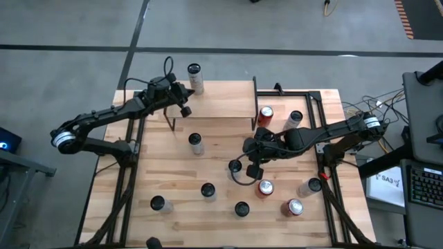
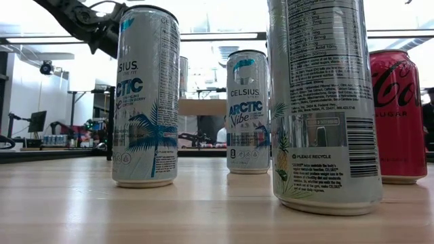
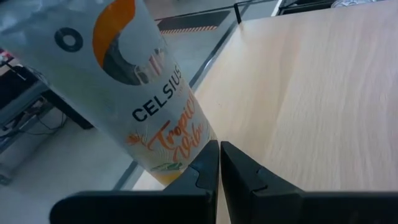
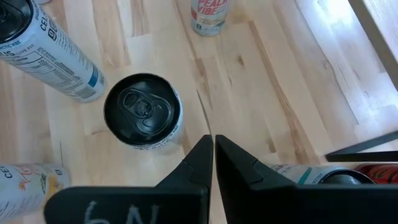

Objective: Place canned beverage on shelf
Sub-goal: Put the white soda can on the shelf

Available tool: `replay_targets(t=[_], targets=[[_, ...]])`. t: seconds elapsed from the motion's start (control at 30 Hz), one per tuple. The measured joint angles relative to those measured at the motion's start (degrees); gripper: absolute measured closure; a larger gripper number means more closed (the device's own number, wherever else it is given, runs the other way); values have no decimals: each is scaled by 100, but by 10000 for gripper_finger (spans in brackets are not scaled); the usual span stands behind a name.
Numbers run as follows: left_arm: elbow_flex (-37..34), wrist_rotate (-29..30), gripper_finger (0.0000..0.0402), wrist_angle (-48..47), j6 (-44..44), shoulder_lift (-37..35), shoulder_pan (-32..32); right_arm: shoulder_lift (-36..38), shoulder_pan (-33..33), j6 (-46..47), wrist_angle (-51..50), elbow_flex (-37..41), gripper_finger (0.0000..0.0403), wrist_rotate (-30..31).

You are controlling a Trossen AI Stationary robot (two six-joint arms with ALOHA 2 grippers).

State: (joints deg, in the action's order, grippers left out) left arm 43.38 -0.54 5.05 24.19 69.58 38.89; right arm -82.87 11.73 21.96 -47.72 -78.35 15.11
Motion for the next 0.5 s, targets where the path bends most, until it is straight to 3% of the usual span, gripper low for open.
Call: replay_targets(t=[0.17,0.3,0.5], targets=[[0,0,402,75,-8,2,24,0,0,-2,0,0,394,0],[0,-29,402,-118,-552,-142,-18,0,0,-4,2,0,394,0],[0,-46,402,-716,-1082,-831,-650,0,-2,212,254,0,394,31]])
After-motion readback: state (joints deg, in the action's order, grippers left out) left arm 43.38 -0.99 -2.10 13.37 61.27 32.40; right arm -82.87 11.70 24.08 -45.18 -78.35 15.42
